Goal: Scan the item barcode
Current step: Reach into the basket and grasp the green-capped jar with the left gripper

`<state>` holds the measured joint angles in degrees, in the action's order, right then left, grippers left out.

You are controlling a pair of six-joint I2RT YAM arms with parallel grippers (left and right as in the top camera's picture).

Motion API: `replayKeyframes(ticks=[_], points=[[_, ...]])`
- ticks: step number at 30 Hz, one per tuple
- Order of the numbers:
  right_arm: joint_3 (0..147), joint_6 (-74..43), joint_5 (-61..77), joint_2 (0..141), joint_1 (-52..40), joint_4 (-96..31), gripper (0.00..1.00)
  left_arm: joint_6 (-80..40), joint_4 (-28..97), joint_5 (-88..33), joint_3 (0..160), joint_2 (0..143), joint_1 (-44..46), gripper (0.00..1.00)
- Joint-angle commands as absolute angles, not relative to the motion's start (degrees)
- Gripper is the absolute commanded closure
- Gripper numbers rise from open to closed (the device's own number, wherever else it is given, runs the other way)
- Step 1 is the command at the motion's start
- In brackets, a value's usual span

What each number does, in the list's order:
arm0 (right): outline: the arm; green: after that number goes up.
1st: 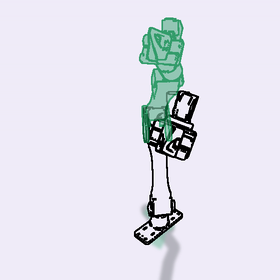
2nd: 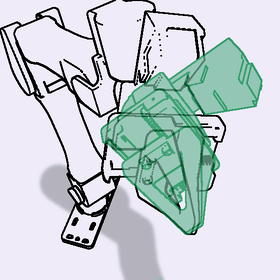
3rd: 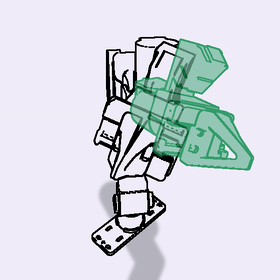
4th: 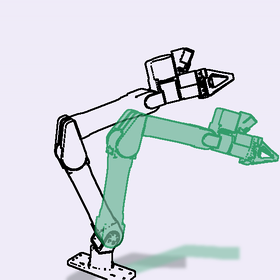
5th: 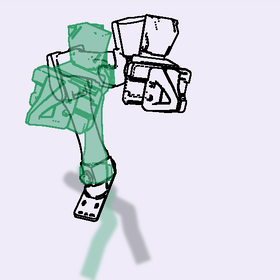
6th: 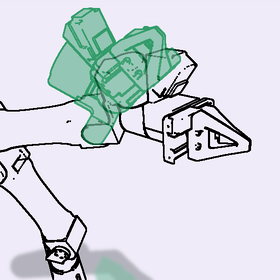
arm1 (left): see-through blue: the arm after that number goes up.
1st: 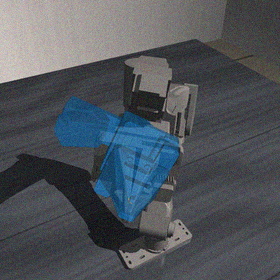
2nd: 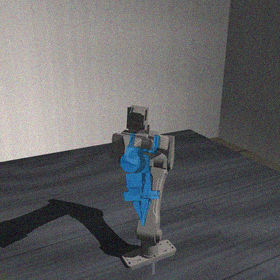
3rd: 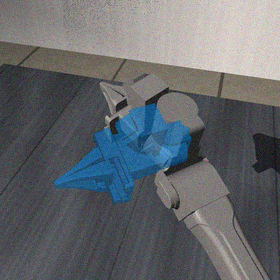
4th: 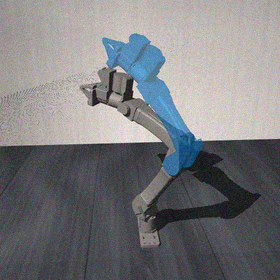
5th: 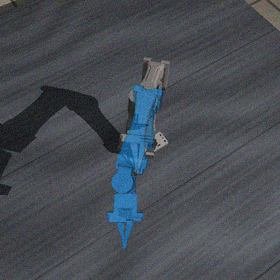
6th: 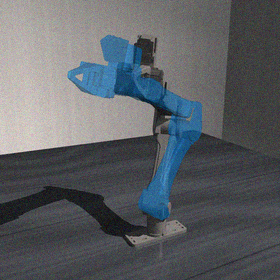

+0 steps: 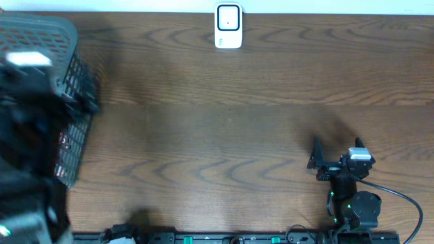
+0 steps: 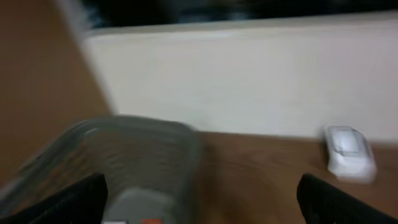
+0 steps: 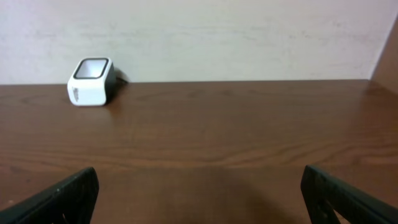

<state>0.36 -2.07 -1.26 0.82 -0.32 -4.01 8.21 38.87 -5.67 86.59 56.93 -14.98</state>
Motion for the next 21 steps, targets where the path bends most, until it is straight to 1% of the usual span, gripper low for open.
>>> replayKeyframes(ticks=[1, 4, 5, 7, 9, 11, 13, 16, 18, 21], points=[[0.3, -1.19, -1.19, 0.38, 0.08, -4.25, 0.01, -3.62, 44.21, -3.01, 97.27, 68.03, -23.88, 0.02], [0.3, -1.19, -1.19, 0.38, 0.08, -4.25, 0.01, -13.76, 52.05, -5.96, 106.08, 78.72, -34.3, 0.02], [0.3, -1.21, -1.19, 0.38, 0.08, -4.25, 0.01, -14.55, 52.86, -8.58, 107.0, 80.86, -36.36, 0.02], [0.3, -1.19, -1.21, 0.38, 0.08, -4.25, 0.01, -14.48, 54.24, -16.01, 107.22, 85.32, -40.29, 0.02], [0.3, -1.19, -1.19, 0.38, 0.08, -4.25, 0.01, -14.41, 57.14, -17.3, 107.2, 88.99, -42.44, 0.02], [0.3, -1.19, -1.19, 0.38, 0.08, -4.25, 0.01, -11.03, 59.48, -17.28, 107.11, 92.79, -44.03, 0.02], [0.3, -1.21, -1.19, 0.38, 0.08, -4.25, 0.01, -8.32, 61.8, -15.68, 107.11, 95.98, -45.28, 0.02], [0.3, -1.19, -1.19, 0.38, 0.08, -4.25, 0.01, -6.26, 65.39, -7.62, 107.02, 99.96, -46.0, 0.02], [0.3, -1.19, -1.19, 0.38, 0.08, -4.25, 0.01, -6.24, 65.71, -2.98, 106.08, 101.41, -46.02, 0.02], [0.3, -1.19, -1.19, 0.38, 0.08, -4.25, 0.01, -4.25, 65.93, 0.47, 104.4, 102.56, -46.0, 0.02]])
